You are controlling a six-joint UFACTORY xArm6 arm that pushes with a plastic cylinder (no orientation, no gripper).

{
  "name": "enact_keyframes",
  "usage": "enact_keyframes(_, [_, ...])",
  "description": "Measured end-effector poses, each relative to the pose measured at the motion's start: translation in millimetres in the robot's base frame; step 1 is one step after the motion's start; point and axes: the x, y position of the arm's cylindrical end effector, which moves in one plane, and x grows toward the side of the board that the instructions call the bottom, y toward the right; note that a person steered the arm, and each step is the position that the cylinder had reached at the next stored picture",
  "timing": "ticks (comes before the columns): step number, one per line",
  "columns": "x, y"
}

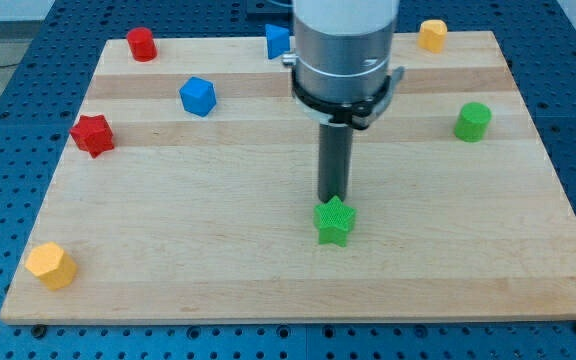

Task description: Move the blue cube to the bottom right to the board

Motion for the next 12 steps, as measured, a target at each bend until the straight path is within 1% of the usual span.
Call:
enact_keyframes(1, [14.0, 6.9])
enact_keyframes(4, [40.1, -26.7])
enact_keyframes(5, [56.8, -32.7])
enact_keyframes(6, [60.7, -33.5])
enact_keyframes(7, [37.8, -59.7])
enact_keyframes(8, [-11.9, -146.0])
enact_keyframes(9, [-61.6, -196.2])
enact_keyframes(12, [-167.0, -241.1])
